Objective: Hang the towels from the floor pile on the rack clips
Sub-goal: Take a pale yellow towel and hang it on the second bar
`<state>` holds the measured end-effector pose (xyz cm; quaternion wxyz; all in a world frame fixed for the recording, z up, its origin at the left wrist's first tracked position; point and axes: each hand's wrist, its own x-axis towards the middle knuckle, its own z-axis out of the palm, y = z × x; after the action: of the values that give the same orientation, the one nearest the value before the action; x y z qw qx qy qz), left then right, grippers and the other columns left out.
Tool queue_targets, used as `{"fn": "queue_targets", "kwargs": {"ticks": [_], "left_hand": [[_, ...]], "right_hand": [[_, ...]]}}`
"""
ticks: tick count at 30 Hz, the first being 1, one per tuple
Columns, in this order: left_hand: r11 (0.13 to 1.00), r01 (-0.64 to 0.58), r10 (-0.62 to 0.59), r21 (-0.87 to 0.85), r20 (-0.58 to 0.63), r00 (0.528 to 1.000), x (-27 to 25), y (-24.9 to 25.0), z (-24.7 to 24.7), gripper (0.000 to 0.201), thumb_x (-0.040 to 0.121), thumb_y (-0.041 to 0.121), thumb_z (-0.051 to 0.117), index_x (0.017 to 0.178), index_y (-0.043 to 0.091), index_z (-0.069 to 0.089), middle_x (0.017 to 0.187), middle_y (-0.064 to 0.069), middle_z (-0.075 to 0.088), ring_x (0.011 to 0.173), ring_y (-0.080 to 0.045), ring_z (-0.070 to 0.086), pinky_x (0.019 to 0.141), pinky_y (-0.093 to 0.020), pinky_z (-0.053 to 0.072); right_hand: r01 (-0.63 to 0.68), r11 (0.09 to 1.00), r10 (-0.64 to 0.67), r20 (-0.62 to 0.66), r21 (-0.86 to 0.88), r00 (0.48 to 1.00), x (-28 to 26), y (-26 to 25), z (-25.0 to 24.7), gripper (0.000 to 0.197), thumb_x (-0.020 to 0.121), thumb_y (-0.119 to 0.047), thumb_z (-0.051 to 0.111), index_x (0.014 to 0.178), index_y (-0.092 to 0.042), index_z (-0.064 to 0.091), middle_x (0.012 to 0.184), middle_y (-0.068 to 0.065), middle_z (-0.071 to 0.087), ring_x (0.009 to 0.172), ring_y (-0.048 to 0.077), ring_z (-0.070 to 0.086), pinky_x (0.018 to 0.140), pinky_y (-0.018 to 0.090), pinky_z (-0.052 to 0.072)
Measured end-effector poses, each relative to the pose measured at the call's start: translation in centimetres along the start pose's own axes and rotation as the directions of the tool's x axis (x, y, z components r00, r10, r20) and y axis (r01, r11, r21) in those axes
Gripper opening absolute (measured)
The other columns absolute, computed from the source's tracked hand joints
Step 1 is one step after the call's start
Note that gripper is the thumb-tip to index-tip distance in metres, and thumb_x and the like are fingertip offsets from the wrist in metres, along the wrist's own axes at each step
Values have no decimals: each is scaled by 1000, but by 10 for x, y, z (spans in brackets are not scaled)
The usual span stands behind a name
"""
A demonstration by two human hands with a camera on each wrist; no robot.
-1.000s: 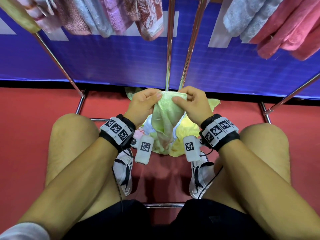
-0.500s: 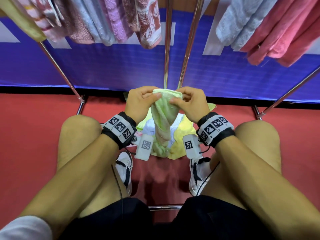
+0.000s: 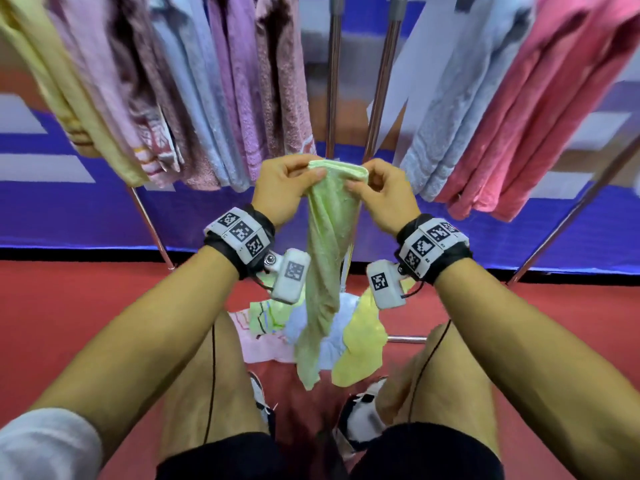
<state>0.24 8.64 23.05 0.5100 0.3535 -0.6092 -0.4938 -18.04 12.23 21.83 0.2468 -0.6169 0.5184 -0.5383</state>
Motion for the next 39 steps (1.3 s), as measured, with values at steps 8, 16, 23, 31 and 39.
{"fn": "queue_targets", "kwargs": {"ticks": [8, 16, 23, 31, 39], "left_hand": [[982, -189, 189, 1, -36, 981, 46, 115, 5, 17, 89, -1, 66, 106, 2, 68, 75, 8, 72, 69, -4, 67, 62, -20, 55], [960, -281, 281, -2, -9, 960, 74, 192, 12, 16, 91, 4, 65, 107, 4, 68, 85, 1, 70, 73, -3, 66, 66, -21, 53], [955, -293, 294, -52, 17, 956, 88, 232, 21, 14, 89, 5, 69, 103, 7, 70, 88, -4, 71, 77, -12, 67, 69, -28, 56], [948, -289, 298, -136, 51, 953, 99, 259, 33, 9, 89, 7, 69, 98, 10, 70, 93, -8, 72, 85, -23, 68, 84, -47, 55], [951, -287, 297, -118, 87, 951, 113, 250, 32, 12, 90, 8, 69, 102, 10, 70, 94, -6, 72, 85, -19, 67, 76, -37, 58]], "right_hand": [[178, 979, -187, -90, -103, 978, 66, -104, -35, 16, 80, -21, 70, 74, -25, 55, 70, -3, 58, 66, 12, 52, 62, 37, 46], [271, 950, -296, -177, -154, 938, 97, -183, -67, 10, 84, -20, 67, 78, -20, 59, 74, 1, 62, 69, 12, 51, 64, 37, 47], [272, 944, -307, -200, -185, 930, 115, -215, -91, 16, 86, -21, 66, 75, -26, 55, 74, -5, 61, 68, 11, 55, 64, 32, 48], [281, 960, -267, -277, 11, 923, 126, -231, -98, 15, 87, -16, 70, 83, -9, 57, 71, -3, 57, 61, 4, 53, 58, 20, 47], [214, 962, -205, -71, 167, 976, 129, -222, -85, 32, 90, -21, 68, 113, 0, 68, 111, 19, 70, 97, 23, 67, 90, 45, 54]]}}
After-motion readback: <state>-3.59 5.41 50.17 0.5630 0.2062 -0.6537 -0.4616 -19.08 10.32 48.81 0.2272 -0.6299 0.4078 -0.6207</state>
